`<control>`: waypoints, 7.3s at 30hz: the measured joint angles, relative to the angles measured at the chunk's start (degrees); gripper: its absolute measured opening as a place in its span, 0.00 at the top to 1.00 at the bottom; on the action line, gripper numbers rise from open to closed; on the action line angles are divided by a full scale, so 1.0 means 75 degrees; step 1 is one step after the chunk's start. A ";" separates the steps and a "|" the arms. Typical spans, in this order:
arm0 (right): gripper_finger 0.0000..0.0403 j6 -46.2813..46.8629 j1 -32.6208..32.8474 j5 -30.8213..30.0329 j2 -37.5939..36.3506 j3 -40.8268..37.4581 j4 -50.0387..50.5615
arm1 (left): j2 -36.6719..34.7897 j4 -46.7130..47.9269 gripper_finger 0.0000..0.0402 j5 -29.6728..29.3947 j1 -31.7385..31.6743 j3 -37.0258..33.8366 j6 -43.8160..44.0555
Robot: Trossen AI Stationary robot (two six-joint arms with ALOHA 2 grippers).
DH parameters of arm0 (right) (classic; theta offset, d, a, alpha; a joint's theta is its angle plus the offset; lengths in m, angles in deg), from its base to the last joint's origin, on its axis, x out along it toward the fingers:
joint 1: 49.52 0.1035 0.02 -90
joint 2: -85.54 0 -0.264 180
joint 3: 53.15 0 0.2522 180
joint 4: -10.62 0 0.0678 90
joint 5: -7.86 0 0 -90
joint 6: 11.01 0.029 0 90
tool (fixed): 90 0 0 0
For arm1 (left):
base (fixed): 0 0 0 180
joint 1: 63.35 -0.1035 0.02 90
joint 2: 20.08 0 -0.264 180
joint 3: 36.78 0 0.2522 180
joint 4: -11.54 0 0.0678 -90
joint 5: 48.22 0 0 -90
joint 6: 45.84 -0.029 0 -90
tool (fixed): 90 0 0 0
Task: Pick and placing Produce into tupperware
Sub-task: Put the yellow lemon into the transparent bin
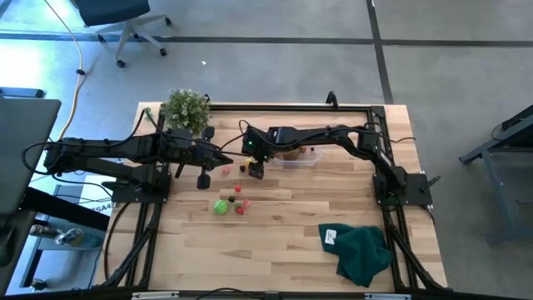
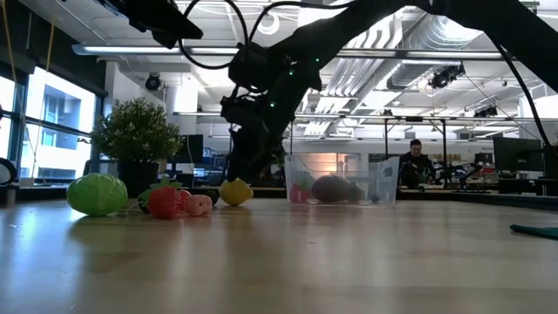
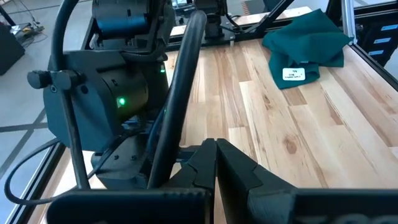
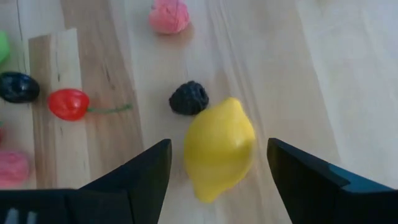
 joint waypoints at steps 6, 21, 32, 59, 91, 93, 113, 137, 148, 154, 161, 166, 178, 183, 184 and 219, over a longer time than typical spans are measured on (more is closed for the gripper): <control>0.36 -0.0128 0.0000 -0.0050 0.0000 0.0000 0.0015 | 0.0000 0.0001 0.99 0.0000 0.0000 0.0003 0.0000; 0.36 0.0042 0.0000 0.0043 0.0291 0.0009 -0.0272 | 0.0000 0.0000 0.99 -0.0003 0.0000 0.0003 0.0000; 0.36 0.0045 0.0000 0.0042 0.0332 0.0009 -0.0311 | 0.0001 0.0000 0.99 -0.0003 0.0000 0.0003 0.0001; 0.50 0.0245 -0.0003 0.0194 0.0446 0.0000 -0.0388 | 0.0000 0.0000 0.99 0.0000 0.0000 0.0003 0.0003; 0.56 0.0219 -0.0037 0.0061 0.0443 0.0376 -0.0037 | 0.0000 0.0000 0.99 0.0000 0.0002 0.0001 0.0002; 0.56 0.0221 -0.0062 0.0063 0.0443 0.0512 0.0088 | 0.0000 0.0000 0.99 -0.0003 0.0000 0.0000 0.0000; 0.57 -0.0059 -0.0577 0.0189 0.0443 0.2570 0.2872 | 0.0000 0.0002 0.99 -0.0005 0.0000 0.0001 0.0003; 0.57 0.0084 -0.1020 -0.0096 -0.0928 0.2777 0.4639 | 0.0003 0.0000 0.99 -0.0003 0.0000 0.0002 0.0002; 0.57 0.0307 -0.1026 -0.0132 -0.0941 0.2774 0.4984 | 0.0003 0.0000 0.99 -0.0003 0.0000 0.0001 0.0001; 0.57 0.0483 -0.0946 -0.0181 -0.0938 0.2771 0.5229 | 0.0002 0.0000 0.99 -0.0003 0.0000 0.0001 0.0003; 0.57 0.0726 -0.0818 -0.0199 -0.0934 0.2771 0.5211 | 0.0003 0.0000 0.99 -0.0003 0.0000 0.0000 0.0003; 0.57 0.0705 -0.0689 -0.0298 -0.0930 0.2771 0.5053 | 0.0003 0.0000 0.99 -0.0003 0.0000 0.0003 0.0003; 0.57 0.1190 -0.0747 0.0100 -0.2574 -0.0206 0.3143 | 0.0003 0.0003 0.99 -0.0003 0.0000 0.0001 0.0002; 0.56 0.1873 -0.0816 -0.0414 -0.4613 -0.2666 0.1357 | 0.0000 0.0002 0.99 -0.0003 0.0000 0.0003 0.0000; 0.55 0.2006 -0.0819 -0.0547 -0.4954 -0.3050 0.1200 | 0.0003 -0.0003 0.99 -0.0003 0.0000 0.0003 0.0000; 0.53 0.1475 -0.2125 -0.0198 -0.4405 -0.4733 0.0905 | 0.0003 0.0000 0.99 -0.0003 0.0000 0.0000 0.0003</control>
